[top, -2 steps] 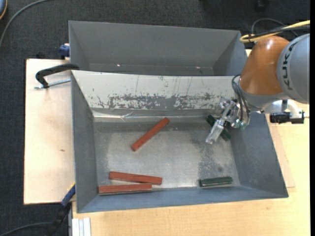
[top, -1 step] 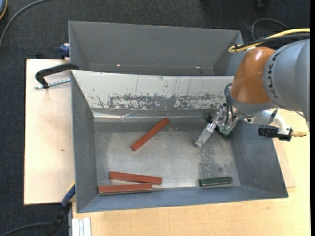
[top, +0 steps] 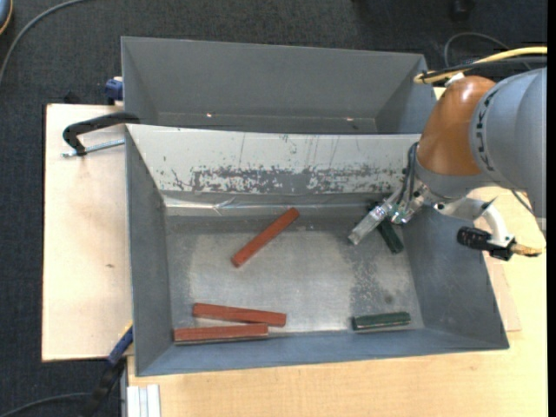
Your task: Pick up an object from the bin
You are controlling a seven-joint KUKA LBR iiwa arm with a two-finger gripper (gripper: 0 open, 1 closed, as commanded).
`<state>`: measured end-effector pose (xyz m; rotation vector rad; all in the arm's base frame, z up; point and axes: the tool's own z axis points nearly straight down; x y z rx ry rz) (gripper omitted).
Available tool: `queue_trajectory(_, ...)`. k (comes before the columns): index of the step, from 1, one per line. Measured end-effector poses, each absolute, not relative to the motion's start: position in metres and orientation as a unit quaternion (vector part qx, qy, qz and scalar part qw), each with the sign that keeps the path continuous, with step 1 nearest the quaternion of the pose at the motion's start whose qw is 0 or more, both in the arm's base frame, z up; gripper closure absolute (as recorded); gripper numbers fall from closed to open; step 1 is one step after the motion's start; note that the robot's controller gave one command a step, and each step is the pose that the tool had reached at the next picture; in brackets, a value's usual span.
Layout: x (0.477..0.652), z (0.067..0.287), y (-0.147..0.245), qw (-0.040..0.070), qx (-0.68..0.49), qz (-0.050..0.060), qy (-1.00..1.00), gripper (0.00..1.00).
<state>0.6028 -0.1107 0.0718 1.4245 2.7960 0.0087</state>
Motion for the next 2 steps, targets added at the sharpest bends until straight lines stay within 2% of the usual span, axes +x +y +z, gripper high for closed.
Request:
queue_trajectory(1,0.602,0.071,-0.113,0.001,0.455,0.0,0.89,1.0)
queue_trajectory(2,0.603,0.089,-0.113,0.003,0.454,0.001,0.891,1.0)
